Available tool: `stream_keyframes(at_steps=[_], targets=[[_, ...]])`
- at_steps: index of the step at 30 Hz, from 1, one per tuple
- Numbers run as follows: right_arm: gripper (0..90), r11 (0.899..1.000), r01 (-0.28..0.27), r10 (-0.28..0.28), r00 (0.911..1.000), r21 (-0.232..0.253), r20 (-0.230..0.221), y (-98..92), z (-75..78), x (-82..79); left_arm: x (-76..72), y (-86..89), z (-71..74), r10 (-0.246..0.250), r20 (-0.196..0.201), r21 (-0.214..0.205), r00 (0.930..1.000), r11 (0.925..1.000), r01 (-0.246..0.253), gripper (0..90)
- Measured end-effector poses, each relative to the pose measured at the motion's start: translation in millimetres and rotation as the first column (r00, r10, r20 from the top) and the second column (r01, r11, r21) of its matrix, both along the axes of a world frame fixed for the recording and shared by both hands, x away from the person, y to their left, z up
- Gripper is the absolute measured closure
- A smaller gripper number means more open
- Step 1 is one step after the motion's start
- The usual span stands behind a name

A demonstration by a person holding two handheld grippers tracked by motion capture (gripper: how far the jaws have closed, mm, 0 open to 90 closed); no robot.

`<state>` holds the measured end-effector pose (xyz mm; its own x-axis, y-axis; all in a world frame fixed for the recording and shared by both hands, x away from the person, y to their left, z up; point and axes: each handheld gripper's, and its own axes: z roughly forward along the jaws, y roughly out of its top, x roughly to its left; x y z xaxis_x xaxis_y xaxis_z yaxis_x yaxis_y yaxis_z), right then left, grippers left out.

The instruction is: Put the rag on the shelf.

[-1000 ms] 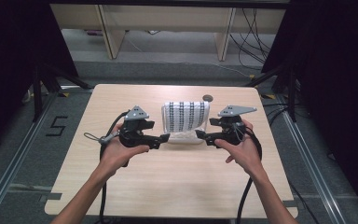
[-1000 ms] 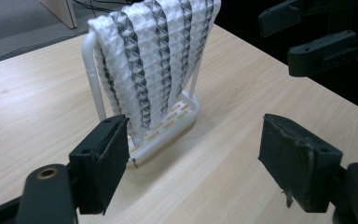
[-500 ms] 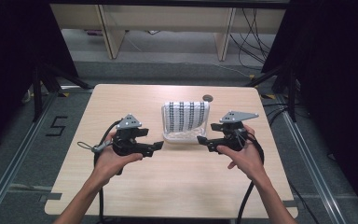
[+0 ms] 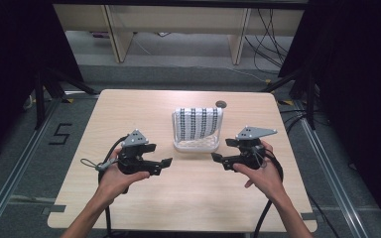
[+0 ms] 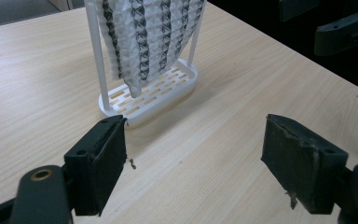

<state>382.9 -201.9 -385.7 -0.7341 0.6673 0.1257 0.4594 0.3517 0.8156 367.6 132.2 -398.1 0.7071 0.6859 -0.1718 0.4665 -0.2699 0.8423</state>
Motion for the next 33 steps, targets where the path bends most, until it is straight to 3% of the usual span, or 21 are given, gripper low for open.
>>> stream_keyframes(at_steps=[3, 5, 6, 7, 11, 12, 14, 15, 18, 21, 22, 25, 27, 30, 32, 33], targets=[[23.7, 1.0, -0.009, 0.009, 0.9996, 0.001, 0.028, -0.9, -3.3, -3.5, -6.0, 0.6, -4.7, -0.003, -0.001, 0.009, 1.0, 1.0, 0.003, 20.8], [23.6, 1.0, -0.017, 0.017, 0.9998, 0.009, 0.006, -0.5, -3.7, -5.6, -7.7, 0.8, -6.1, -0.002, 0.001, 0.011, 1.0, 0.9999, 0.002, 20.7], [23.3, 1.0, -0.014, 0.014, 0.9995, -0.009, 0.028, -1.8, -3.7, -6.4, -9.6, 1.1, -7.5, 0.0, 0.0, 0.012, 1.0, 0.9999, 0.0, 20.6], [22.8, 1.0, -0.015, 0.015, 0.9997, 0.011, 0.02, -1.1, -5.9, -9.9, -11.2, 1.5, -8.9, -0.003, -0.002, 0.016, 1.0, 0.9999, 0.003, 20.5], [21.9, 1.0, -0.02, 0.02, 0.9998, 0.014, 0.005, -1.2, -9.4, -14.2, -17.5, 2.5, -14.8, -0.011, -0.002, 0.014, 0.9999, 0.9998, 0.011, 20.4], [21.8, 0.999, -0.044, 0.043, 0.9986, 0.004, 0.029, -2.4, -10.6, -12.6, -19.1, 3.0, -15.9, -0.01, -0.001, 0.021, 1.0, 0.9997, 0.01, 20.3], [20.5, 1.0, -0.014, 0.014, 0.9999, 0.01, 0.009, -2.6, -11.7, -17.4, -21.5, 4.0, -17.9, -0.006, 0.002, 0.023, 1.0, 0.9997, 0.006, 20.2], [20.1, 1.0, -0.024, 0.024, 0.9991, 0.008, 0.035, -3.3, -13.1, -16.1, -22.8, 4.7, -19.7, -0.006, 0.002, 0.013, 1.0, 0.9999, 0.006, 20.2], [19.7, 0.999, -0.011, 0.011, 0.9999, 0.031, 0.005, -3.9, -16.1, -21.3, -26.1, 7.5, -23.3, -0.004, 0.002, 0.013, 1.0, 0.9999, 0.004, 20.0], [19.2, 1.0, 0.003, -0.003, 1.0, 0.021, -0.003, -5.9, -17.9, -24.4, -29.4, 10.8, -27.1, 0.005, 0.004, 0.002, 1.0, 1.0, -0.005, 19.2], [19.3, 1.0, -0.004, 0.004, 0.9999, 0.024, 0.013, -6.4, -20.8, -23.8, -30.2, 11.6, -27.8, 0.01, 0.008, 0.005, 0.9999, 0.9999, -0.01, 19.1], [19.3, 1.0, -0.003, 0.003, 0.9999, 0.021, -0.011, -7.9, -27.0, -27.9, -33.6, 13.8, -32.2, 0.009, 0.003, 0.011, 1.0, 0.9999, -0.009, 18.6], [19.3, 1.0, -0.002, 0.002, 1.0, 0.017, 0.003, -8.8, -28.7, -27.5, -34.4, 14.2, -33.8, 0.003, 0.0, 0.014, 1.0, 0.9999, -0.003, 18.6], [19.4, 1.0, -0.001, 0.002, 0.9998, 0.028, -0.021, -8.8, -34.0, -30.6, -38.0, 13.7, -38.1, 0.002, -0.001, 0.021, 1.0, 0.9998, -0.002, 18.1], [19.4, 1.0, 0.0, 0.0, 1.0, 0.018, -0.01, -9.9, -36.4, -31.2, -39.0, 13.5, -41.2, -0.011, 0.003, 0.014, 0.9999, 0.9998, 0.011, 18.0], [19.4, 0.999, -0.007, 0.008, 0.9993, 0.038, -0.037, -8.6, -37.3, -32.7, -41.6, 13.0, -44.2, -0.01, 0.0, 0.022, 0.9999, 0.9997, 0.01, 17.9]])
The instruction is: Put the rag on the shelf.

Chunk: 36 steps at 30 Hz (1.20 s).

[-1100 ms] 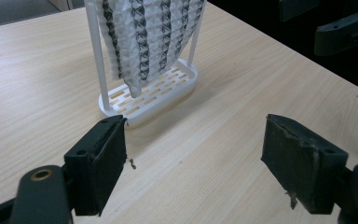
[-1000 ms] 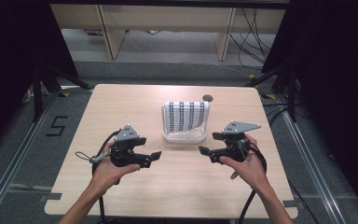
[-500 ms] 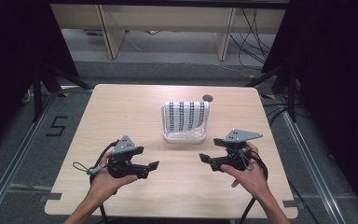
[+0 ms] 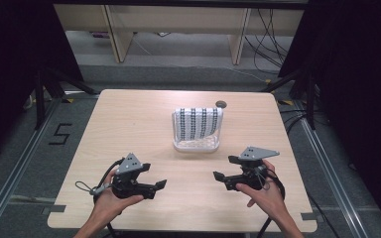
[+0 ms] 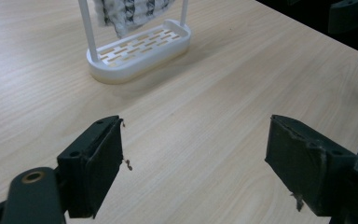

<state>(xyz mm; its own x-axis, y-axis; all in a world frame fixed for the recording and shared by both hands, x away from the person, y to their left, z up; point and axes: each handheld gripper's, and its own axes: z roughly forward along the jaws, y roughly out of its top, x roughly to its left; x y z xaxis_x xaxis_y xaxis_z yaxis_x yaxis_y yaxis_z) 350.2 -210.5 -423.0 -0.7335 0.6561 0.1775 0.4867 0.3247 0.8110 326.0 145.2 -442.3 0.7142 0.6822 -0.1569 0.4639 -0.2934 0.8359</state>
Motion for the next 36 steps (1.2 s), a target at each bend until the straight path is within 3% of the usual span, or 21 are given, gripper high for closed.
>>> stream_keyframes(at_steps=[1, 6, 8, 9, 12, 13, 14, 19, 21, 23, 24, 25, 26, 28, 30, 32, 34, 36], targets=[[19.4, 1.0, -0.003, 0.004, 0.9997, -0.019, 0.025, -1.2, -2.0, 0.1, -0.7, 0.0, -2.1, -0.01, -0.002, 0.002, 1.0, 1.0, 0.01, 17.8], [19.4, 1.0, -0.004, 0.004, 1.0, -0.008, -0.007, -1.1, -6.4, -4.9, -5.7, -0.8, -10.8, -0.014, -0.005, 0.006, 0.9999, 0.9999, 0.014, 17.6], [19.4, 1.0, -0.012, 0.012, 0.9997, -0.019, 0.02, -3.0, -9.7, -5.4, -7.1, 1.0, -11.9, -0.017, -0.013, 0.024, 0.9998, 0.9996, 0.017, 17.6], [19.4, 1.0, -0.001, 0.001, 0.9998, -0.002, -0.018, -2.2, -10.9, -8.8, -8.2, 1.1, -13.9, -0.01, -0.006, 0.012, 0.9999, 0.9999, 0.01, 17.6], [19.4, 1.0, -0.027, 0.027, 0.9996, -0.003, -0.001, -4.8, -15.3, -8.0, -10.6, 1.7, -16.8, -0.002, -0.014, 0.007, 0.9999, 1.0, 0.002, 17.6], [19.4, 1.0, 0.002, -0.002, 0.9998, -0.007, -0.019, -5.0, -16.1, -11.9, -11.8, 3.1, -16.5, -0.007, -0.025, 0.026, 0.9997, 0.9996, 0.008, 17.6], [19.4, 1.0, -0.011, 0.011, 0.9999, -0.017, 0.004, -7.1, -18.2, -10.9, -12.5, 2.8, -18.0, -0.005, -0.014, 0.013, 0.9999, 0.9999, 0.006, 17.6], [19.4, 1.0, 0.007, -0.008, 0.9994, -0.023, -0.035, -7.9, -25.2, -16.3, -17.9, 3.4, -23.3, -0.007, -0.019, 0.009, 0.9998, 0.9999, 0.007, 17.5], [19.3, 1.0, -0.001, 0.0, 0.9994, -0.028, -0.034, -8.5, -28.1, -16.9, -19.2, 5.2, -25.9, -0.021, -0.028, 0.023, 0.9994, 0.9995, 0.022, 17.6], [19.3, 0.999, -0.002, 0.001, 0.9998, -0.042, -0.018, -9.7, -30.1, -17.1, -21.5, 4.7, -29.5, -0.005, -0.032, 0.018, 0.9995, 0.9998, 0.006, 17.6], [19.3, 0.999, 0.008, -0.01, 0.999, -0.036, -0.043, -9.0, -30.0, -19.6, -21.8, 6.9, -31.7, -0.019, -0.038, 0.033, 0.9991, 0.9993, 0.02, 17.5], [19.1, 0.999, -0.003, 0.003, 1.0, -0.047, -0.003, -10.2, -32.3, -18.4, -22.6, 6.9, -32.7, -0.014, -0.039, 0.031, 0.9991, 0.9994, 0.015, 17.6], [18.2, 0.999, 0.01, -0.012, 0.9986, -0.043, -0.051, -9.3, -32.9, -22.9, -23.6, 7.2, -34.3, -0.01, -0.046, 0.024, 0.9989, 0.9997, 0.011, 17.5], [18.1, 0.999, -0.005, 0.003, 0.9992, -0.049, -0.04, -9.9, -34.2, -22.5, -25.1, 8.9, -36.7, -0.006, -0.049, 0.025, 0.9988, 0.9997, 0.007, 17.6], [18.2, 0.999, 0.006, -0.009, 0.9982, -0.051, -0.059, -9.5, -36.3, -26.5, -26.5, 10.6, -38.1, -0.009, -0.053, 0.028, 0.9985, 0.9996, 0.011, 17.6], [18.1, 0.997, -0.016, 0.013, 0.9993, -0.071, -0.034, -10.9, -40.0, -27.3, -29.8, 11.5, -40.2, -0.004, -0.056, 0.027, 0.9984, 0.9996, 0.005, 17.6], [18.2, 0.997, -0.005, 0.001, 0.9984, -0.075, -0.057, -10.4, -42.8, -32.5, -33.9, 11.3, -42.1, 0.005, -0.055, 0.024, 0.9984, 0.9997, -0.004, 17.6], [18.2, 0.996, -0.01, 0.006, 0.9987, -0.088, -0.05, -11.9, -45.5, -35.0, -35.9, 13.8, -42.1, -0.008, -0.043, 0.06, 0.999, 0.9981, 0.011, 17.6]])
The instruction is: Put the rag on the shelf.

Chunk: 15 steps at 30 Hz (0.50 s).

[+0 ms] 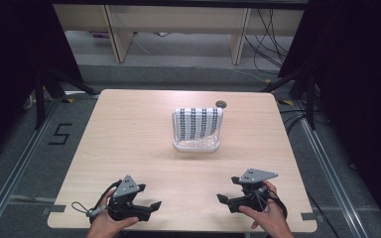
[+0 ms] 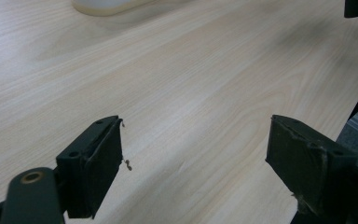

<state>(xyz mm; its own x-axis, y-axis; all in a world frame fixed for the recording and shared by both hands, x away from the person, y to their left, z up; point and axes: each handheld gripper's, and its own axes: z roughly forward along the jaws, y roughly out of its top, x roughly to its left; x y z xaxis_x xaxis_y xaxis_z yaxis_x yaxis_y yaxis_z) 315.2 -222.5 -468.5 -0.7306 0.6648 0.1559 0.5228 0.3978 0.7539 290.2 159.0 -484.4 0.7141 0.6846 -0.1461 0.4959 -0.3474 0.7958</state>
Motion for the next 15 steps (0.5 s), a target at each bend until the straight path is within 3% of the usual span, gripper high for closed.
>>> stream_keyframes(at_steps=[1, 3, 4, 6, 9, 10, 13, 14, 15], targets=[[18.2, 1.0, -0.008, 0.008, 0.9998, -0.014, 0.021, -2.4, -0.8, 0.6, -1.3, -1.2, -1.0, 0.015, 0.001, -0.014, 0.9999, 0.9998, -0.015, 17.6], [18.2, 1.0, -0.003, 0.003, 1.0, -0.005, 0.007, -4.2, -2.7, -0.9, -2.3, -0.8, -2.7, 0.011, 0.013, -0.006, 0.9998, 0.9999, -0.011, 17.6], [18.2, 1.0, 0.005, -0.005, 0.9999, 0.001, -0.015, -4.0, -3.0, -3.2, -2.5, 1.0, -2.0, 0.004, 0.013, 0.026, 0.9999, 0.9997, -0.004, 17.6], [18.2, 1.0, -0.004, 0.005, 0.9998, -0.013, 0.019, -7.0, -5.5, -1.9, -1.6, 0.3, -2.9, 0.008, 0.008, 0.01, 0.9999, 0.9999, -0.008, 17.6], [18.2, 1.0, -0.01, 0.01, 0.9999, -0.003, 0.002, -6.9, -6.8, -1.9, -0.9, 1.5, -3.7, 0.008, 0.008, 0.021, 0.9999, 0.9997, -0.008, 17.6], [18.2, 1.0, -0.007, 0.008, 0.9998, -0.013, 0.018, -7.5, -7.1, -1.7, -0.2, 2.3, -3.5, 0.007, 0.005, 0.033, 1.0, 0.9994, -0.007, 17.6], [18.2, 1.0, -0.01, 0.01, 0.9999, -0.004, 0.003, -7.4, -7.7, -1.4, -0.6, 2.1, -4.1, 0.005, 0.003, 0.029, 1.0, 0.9996, -0.006, 17.6], [18.2, 1.0, -0.019, 0.019, 0.9998, 0.0, 0.002, -7.8, -8.3, -0.4, -1.0, -0.4, -6.4, 0.026, -0.001, -0.01, 0.9997, 0.9996, -0.026, 17.6], [18.2, 1.0, -0.019, 0.019, 0.9998, 0.0, 0.002, -7.8, -8.3, -0.4, -1.0, -0.4, -6.4, 0.026, -0.001, -0.01, 0.9997, 0.9996, -0.026, 17.6]])
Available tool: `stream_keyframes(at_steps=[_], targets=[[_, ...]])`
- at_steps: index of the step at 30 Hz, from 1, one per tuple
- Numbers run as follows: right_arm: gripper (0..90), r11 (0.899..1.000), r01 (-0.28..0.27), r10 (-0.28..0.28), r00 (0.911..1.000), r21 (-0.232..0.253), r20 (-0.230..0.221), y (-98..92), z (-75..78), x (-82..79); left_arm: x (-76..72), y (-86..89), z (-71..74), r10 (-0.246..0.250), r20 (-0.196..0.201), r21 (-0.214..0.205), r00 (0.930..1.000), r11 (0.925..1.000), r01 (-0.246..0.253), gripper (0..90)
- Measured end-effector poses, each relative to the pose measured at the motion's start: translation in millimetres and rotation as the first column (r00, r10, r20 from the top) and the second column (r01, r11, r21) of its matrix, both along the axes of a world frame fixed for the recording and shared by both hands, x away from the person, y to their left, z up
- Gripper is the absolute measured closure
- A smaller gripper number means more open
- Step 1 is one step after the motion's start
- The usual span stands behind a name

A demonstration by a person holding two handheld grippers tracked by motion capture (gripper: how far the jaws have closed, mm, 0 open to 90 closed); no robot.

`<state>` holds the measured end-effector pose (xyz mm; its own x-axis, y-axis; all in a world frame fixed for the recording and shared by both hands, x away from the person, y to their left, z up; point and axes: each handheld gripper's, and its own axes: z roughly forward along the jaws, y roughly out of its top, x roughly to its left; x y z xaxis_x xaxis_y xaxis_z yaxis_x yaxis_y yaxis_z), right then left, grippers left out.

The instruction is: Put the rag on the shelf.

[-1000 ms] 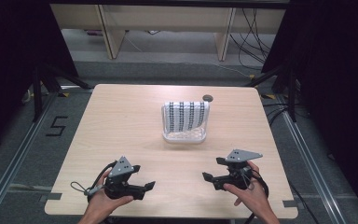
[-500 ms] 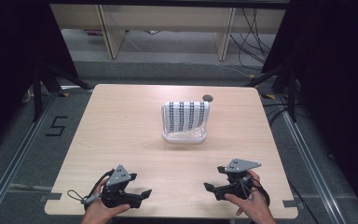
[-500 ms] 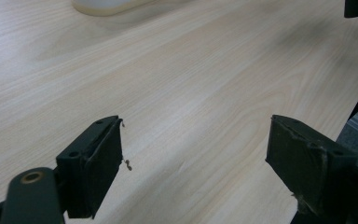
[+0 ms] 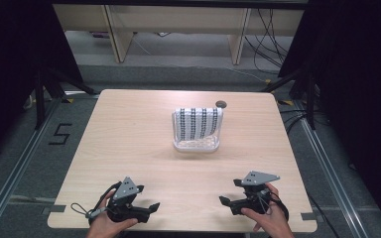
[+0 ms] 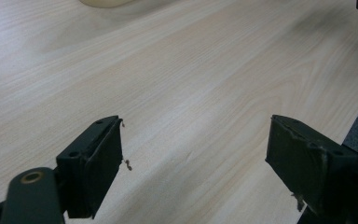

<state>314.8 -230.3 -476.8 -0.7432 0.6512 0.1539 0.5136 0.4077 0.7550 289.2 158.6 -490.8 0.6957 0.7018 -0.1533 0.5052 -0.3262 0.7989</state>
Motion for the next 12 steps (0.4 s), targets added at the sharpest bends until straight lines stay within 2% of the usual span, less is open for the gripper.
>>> stream_keyframes(at_steps=[2, 3, 5, 8, 11, 12], targets=[[18.2, 1.0, 0.008, -0.008, 1.0, -0.002, 0.0, -0.3, -0.3, 0.0, 0.4, 0.6, -0.2, -0.003, -0.003, 0.005, 1.0, 1.0, 0.003, 17.6], [18.2, 1.0, 0.011, -0.011, 0.9999, -0.001, -0.005, -0.3, -0.2, -0.2, 1.2, 3.0, 0.7, -0.018, -0.002, 0.033, 0.9998, 0.9993, 0.018, 17.6], [18.2, 1.0, 0.021, -0.021, 0.9997, -0.013, 0.008, -1.5, 0.0, 0.0, 1.3, 2.1, 0.0, -0.005, 0.0, 0.017, 1.0, 0.9998, 0.005, 17.6], [18.2, 1.0, 0.02, -0.02, 0.9998, -0.012, 0.002, -1.5, -0.8, 0.3, 1.4, 1.7, -1.3, 0.005, 0.001, 0.005, 1.0, 1.0, -0.005, 17.6], [18.2, 1.0, 0.022, -0.022, 0.9996, -0.004, -0.016, -0.7, -2.0, -0.1, 2.5, 4.1, -1.2, -0.01, -0.003, 0.039, 0.9999, 0.9992, 0.01, 17.6], [18.2, 1.0, 0.019, -0.019, 0.9998, -0.016, -0.001, -2.0, -2.6, 1.5, 2.9, 3.2, -2.5, -0.003, -0.001, 0.021, 1.0, 0.9998, 0.003, 17.6]])
